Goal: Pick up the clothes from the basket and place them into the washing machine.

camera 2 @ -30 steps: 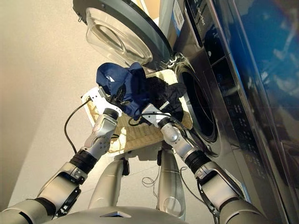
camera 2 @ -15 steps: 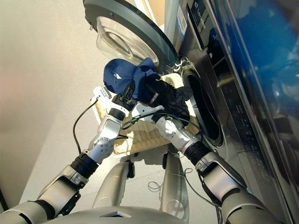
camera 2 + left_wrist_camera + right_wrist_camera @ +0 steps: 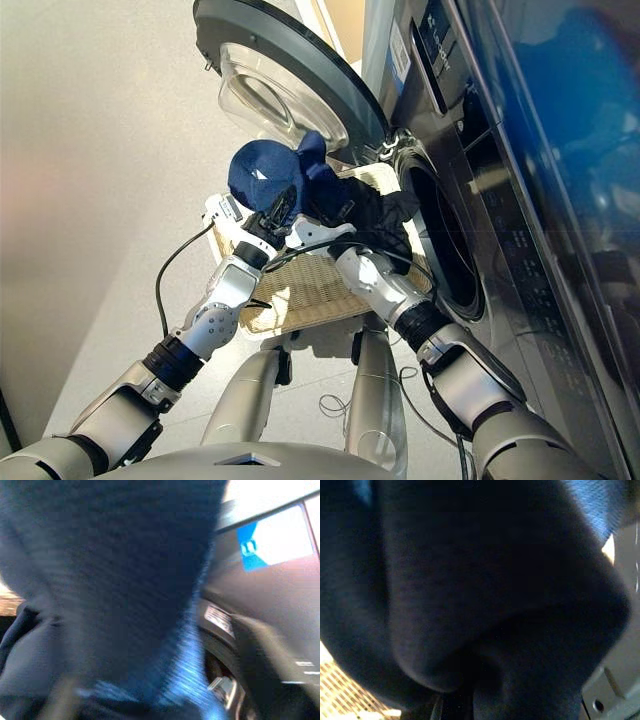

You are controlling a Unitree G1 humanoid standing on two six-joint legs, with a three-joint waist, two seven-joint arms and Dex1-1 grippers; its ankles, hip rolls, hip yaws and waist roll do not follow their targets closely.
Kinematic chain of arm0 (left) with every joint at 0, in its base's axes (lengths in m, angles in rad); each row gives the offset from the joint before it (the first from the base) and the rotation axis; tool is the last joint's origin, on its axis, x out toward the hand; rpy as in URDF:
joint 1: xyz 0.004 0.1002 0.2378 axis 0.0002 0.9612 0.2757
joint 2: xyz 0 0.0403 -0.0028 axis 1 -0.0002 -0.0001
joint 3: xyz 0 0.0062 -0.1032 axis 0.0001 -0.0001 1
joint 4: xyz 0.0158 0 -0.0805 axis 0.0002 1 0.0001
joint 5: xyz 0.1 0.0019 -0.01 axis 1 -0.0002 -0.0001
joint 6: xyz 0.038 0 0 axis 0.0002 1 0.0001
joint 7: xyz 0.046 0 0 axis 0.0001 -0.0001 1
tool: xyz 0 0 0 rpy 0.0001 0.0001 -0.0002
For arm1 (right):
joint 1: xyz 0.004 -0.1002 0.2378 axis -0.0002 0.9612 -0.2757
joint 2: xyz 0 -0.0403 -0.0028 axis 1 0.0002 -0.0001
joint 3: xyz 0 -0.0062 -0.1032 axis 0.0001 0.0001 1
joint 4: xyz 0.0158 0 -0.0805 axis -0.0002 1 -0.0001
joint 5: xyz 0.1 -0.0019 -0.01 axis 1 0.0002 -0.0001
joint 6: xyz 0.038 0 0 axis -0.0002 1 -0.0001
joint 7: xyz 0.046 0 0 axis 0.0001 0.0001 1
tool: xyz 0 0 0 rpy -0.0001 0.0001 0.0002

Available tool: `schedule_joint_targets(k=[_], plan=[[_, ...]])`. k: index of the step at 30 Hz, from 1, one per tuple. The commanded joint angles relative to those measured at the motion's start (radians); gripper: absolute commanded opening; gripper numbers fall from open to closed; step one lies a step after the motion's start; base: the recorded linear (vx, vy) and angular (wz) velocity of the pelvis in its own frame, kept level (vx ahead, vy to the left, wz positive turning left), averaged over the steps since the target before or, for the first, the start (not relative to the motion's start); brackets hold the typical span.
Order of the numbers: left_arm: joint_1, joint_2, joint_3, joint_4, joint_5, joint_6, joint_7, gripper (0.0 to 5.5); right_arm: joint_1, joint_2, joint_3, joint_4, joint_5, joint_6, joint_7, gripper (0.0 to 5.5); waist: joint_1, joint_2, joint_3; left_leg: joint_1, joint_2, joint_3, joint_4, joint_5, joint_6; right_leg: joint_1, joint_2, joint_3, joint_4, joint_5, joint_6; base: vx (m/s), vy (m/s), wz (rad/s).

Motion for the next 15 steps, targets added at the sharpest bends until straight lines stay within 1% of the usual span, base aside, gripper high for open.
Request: schedule_joint_targets(k=[1,5,6,7,8,9,11,12,15], plan=[[0.005,0.016,0.02,-0.084,0.074,-0.056,-0.009,5.5,-0.033,0.081,-0.056,-0.002,0.068,-0.049,-0.06,0.0,0.004,-0.015,-0.024,0.0,-0.003,-0.016,0.103,-0.092,-0.022,0.081,-0.007,0.017,-0.086,-0.023,0.088,0.0,0.0,0.0],[0.043,0.001,0.132,-0.078,0.097,-0.119,0.049,5.5,0.031,0.091,-0.117,-0.012,0.105,-0.065,-0.109,0.0,0.004,-0.01,-0.02,-0.007,-0.006,-0.014,0.102,-0.092,-0.022,0.065,-0.008,0.021,-0.08,-0.022,0.088,0.0,0.0,0.0],[0.057,0.002,0.176,-0.084,0.137,-0.148,0.082,5.5,0.045,0.092,-0.134,-0.012,0.109,-0.064,-0.129,0.0,0.005,-0.01,-0.019,-0.011,-0.006,-0.014,0.105,-0.093,-0.021,0.06,-0.009,0.022,-0.077,-0.023,0.087,0.0,0.0,0.0],[0.073,-0.007,0.221,-0.091,0.168,-0.186,0.138,5.5,0.063,0.092,-0.157,-0.018,0.117,-0.07,-0.155,0.0,0.006,-0.009,-0.017,-0.011,-0.006,-0.013,0.103,-0.092,-0.021,0.057,-0.01,0.021,-0.076,-0.023,0.087,0.0,0.0,0.0],[0.089,-0.023,0.251,-0.092,0.186,-0.212,0.193,5.5,0.077,0.095,-0.181,-0.019,0.13,-0.071,-0.183,0.0,0.006,-0.009,-0.015,-0.013,-0.007,-0.013,0.102,-0.092,-0.02,0.054,-0.01,0.022,-0.074,-0.023,0.086,0.0,0.0,0.0],[0.097,-0.035,0.268,-0.084,0.206,-0.228,0.227,5.5,0.084,0.103,-0.198,-0.01,0.145,-0.066,-0.203,0.0,0.006,-0.008,-0.012,-0.015,-0.007,-0.011,0.1,-0.091,-0.02,0.049,-0.011,0.021,-0.072,-0.022,0.086,0.0,0.0,0.0],[0.113,-0.031,0.32,-0.059,0.289,-0.246,0.282,5.5,0.106,0.105,-0.245,-0.004,0.157,-0.061,-0.254,0.0,0.005,-0.005,-0.01,-0.018,-0.006,-0.009,0.098,-0.092,-0.021,0.041,-0.014,0.021,-0.069,-0.023,0.087,0.0,0.0,0.0],[0.126,-0.031,0.346,-0.035,0.316,-0.247,0.299,5.5,0.119,0.103,-0.278,0.001,0.172,-0.06,-0.271,0.0,0.005,-0.003,-0.009,-0.021,-0.006,-0.007,0.097,-0.092,-0.021,0.037,-0.016,0.021,-0.068,-0.023,0.088,0.0,0.0,0.0],[0.133,-0.043,0.373,0.035,0.35,-0.252,0.328,5.5,0.116,0.118,-0.337,0.031,0.24,-0.071,-0.315,0.0,0.009,0.009,-0.004,-0.033,-0.009,-0.003,0.099,-0.093,-0.018,0.016,-0.022,0.025,-0.058,-0.021,0.088,0.0,0.0,0.0]])
